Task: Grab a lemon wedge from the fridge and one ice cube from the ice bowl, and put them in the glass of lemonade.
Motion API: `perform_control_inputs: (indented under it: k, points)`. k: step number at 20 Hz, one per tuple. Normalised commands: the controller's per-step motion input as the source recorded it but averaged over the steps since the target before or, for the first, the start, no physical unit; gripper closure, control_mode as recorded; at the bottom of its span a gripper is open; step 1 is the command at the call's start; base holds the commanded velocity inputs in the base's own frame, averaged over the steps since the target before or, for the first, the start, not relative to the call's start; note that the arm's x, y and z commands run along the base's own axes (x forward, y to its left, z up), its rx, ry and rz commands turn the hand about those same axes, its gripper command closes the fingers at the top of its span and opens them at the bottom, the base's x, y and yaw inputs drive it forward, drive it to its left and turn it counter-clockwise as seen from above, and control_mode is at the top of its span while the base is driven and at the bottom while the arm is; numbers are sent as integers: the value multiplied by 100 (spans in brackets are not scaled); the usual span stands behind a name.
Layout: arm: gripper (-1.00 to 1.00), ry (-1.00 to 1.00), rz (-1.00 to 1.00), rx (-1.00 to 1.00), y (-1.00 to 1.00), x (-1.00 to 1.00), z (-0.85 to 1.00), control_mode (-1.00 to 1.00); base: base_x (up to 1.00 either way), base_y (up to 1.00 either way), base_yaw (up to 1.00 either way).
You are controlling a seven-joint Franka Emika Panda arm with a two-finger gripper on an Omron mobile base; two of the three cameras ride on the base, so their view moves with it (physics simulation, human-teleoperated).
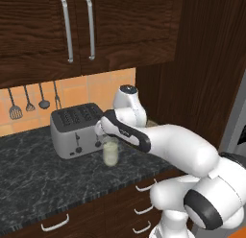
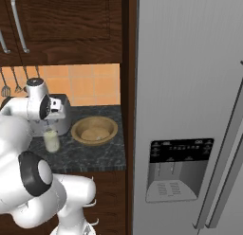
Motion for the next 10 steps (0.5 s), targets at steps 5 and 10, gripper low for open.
perform_control_inputs:
  k: [5, 10]
  points:
    - [-100, -17, 0, 1, -7, -55, -1, -100, 0, 0, 0]
    - [-100, -10, -1, 1, -41, -43, 1, -100, 0, 0, 0]
